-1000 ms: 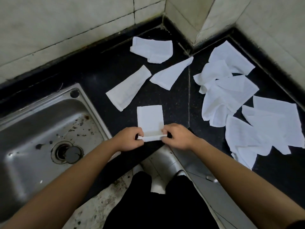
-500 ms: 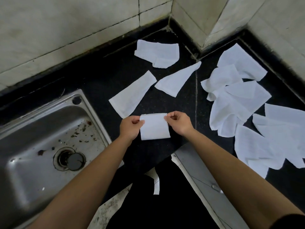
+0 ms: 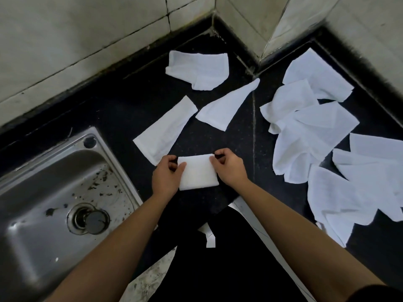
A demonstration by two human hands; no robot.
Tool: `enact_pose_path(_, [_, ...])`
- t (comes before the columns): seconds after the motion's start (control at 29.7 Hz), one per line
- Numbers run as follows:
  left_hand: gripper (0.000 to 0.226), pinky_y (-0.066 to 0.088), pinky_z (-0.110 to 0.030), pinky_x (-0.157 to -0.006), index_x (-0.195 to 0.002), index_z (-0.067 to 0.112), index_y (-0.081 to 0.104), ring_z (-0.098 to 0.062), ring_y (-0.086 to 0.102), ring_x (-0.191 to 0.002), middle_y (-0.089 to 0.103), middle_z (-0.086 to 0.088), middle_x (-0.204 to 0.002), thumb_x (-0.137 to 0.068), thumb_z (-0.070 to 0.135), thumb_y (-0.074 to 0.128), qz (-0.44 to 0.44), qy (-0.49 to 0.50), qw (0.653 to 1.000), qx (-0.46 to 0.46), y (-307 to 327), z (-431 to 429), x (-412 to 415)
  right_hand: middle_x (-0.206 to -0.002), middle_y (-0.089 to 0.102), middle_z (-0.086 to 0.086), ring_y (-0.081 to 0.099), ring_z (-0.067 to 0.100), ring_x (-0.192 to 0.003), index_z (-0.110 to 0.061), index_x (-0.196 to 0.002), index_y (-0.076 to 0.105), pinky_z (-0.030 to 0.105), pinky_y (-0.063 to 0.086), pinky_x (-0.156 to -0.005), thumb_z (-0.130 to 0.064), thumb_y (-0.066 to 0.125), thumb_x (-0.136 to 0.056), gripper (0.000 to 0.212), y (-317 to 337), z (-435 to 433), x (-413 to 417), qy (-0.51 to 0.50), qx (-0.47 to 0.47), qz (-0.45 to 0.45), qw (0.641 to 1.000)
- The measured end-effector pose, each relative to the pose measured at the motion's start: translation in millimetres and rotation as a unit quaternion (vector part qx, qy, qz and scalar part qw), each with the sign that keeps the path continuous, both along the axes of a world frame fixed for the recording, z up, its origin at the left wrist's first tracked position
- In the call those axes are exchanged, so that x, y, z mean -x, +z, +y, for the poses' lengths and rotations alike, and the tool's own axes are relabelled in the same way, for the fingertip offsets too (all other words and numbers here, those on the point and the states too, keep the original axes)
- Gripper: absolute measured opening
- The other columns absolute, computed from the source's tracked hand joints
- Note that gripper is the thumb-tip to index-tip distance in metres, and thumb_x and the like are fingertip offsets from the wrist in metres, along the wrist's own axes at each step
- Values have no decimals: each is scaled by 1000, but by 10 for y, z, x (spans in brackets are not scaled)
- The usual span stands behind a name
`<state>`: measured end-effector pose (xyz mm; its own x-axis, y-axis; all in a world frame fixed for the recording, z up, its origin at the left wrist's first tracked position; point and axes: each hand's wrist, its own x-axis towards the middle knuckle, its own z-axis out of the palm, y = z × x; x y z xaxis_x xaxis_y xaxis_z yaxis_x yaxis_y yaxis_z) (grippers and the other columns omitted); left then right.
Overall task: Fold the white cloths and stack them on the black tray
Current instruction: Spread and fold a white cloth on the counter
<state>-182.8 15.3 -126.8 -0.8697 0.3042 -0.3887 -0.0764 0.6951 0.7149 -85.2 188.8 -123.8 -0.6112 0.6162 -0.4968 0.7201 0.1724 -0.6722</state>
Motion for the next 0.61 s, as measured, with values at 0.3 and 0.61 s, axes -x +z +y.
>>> enact_pose_path(0.3, [48,23,-54,-116,-152,16,29,-25,6,-151,14,-8,-163,-106,28,30,288,-446,832,161,-203,-199,-62,-87,72,-3,66,12,-72,-23,-99,70,37,58,-82,-50,60,-93,29,128,-119,-397,-42,146,-11,988])
enact_pose_path(0.61, [58,1,-54,-120,-156,20,-4,-21,-21,-148,-17,-3,-163,-106,38,17,215,-476,819,236,-163,-129,-76,-64,48,-5,39,8,-50,-23,-92,70,21,29,-45,-52,61,-93,30,248,-186,-482,-3,306,-62,950])
